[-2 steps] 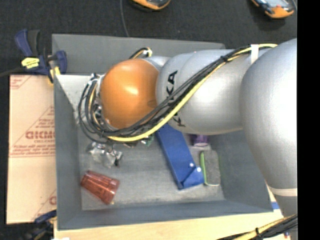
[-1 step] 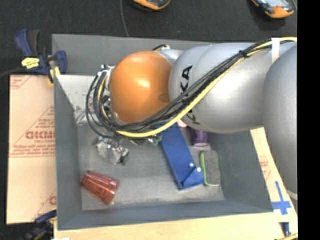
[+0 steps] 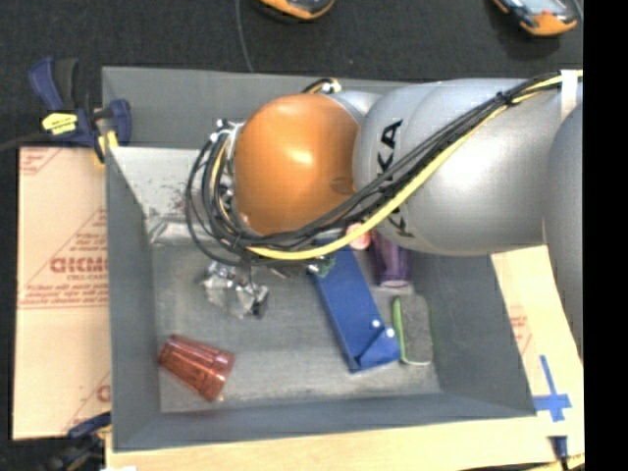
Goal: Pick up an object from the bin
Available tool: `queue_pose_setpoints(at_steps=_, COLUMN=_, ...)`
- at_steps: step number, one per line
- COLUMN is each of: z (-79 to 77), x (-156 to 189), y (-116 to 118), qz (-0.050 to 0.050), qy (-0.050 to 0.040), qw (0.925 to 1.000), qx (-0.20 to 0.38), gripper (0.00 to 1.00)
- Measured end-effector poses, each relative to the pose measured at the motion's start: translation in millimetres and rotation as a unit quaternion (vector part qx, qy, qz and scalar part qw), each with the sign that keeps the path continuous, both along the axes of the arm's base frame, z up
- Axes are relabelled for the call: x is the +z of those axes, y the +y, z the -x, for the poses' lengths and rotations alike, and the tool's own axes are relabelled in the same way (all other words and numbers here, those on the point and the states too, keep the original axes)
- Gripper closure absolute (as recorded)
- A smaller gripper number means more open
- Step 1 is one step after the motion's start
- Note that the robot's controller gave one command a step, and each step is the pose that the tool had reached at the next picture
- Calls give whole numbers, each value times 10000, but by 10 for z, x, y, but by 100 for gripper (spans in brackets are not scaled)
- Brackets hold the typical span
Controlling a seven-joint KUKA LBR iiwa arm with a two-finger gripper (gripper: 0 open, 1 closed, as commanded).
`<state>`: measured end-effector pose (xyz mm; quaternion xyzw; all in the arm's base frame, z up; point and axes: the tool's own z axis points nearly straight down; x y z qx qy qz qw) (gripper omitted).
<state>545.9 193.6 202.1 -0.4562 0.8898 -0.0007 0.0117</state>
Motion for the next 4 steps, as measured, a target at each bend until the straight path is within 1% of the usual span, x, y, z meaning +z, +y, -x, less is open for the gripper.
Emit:
queue_pose_setpoints(at_steps=1, z=386, x=-705, y=222, qz=-1, qy=-19, qw=9992, qx=403, gripper=100)
queue_pose_setpoints(at_steps=2, z=398, x=-726, y=214, qz=-12, qy=-99, qw=9978, qx=656, gripper=100)
queue_pose_setpoints(at_steps=3, z=286, x=-270, y=314, qz=4, qy=-132, qw=9831, qx=1827, gripper=100)
queue_pose_setpoints(at_steps=4, z=214, x=-184, y=312, qz=-23, qy=-114, qw=9937, qx=1111, gripper=100)
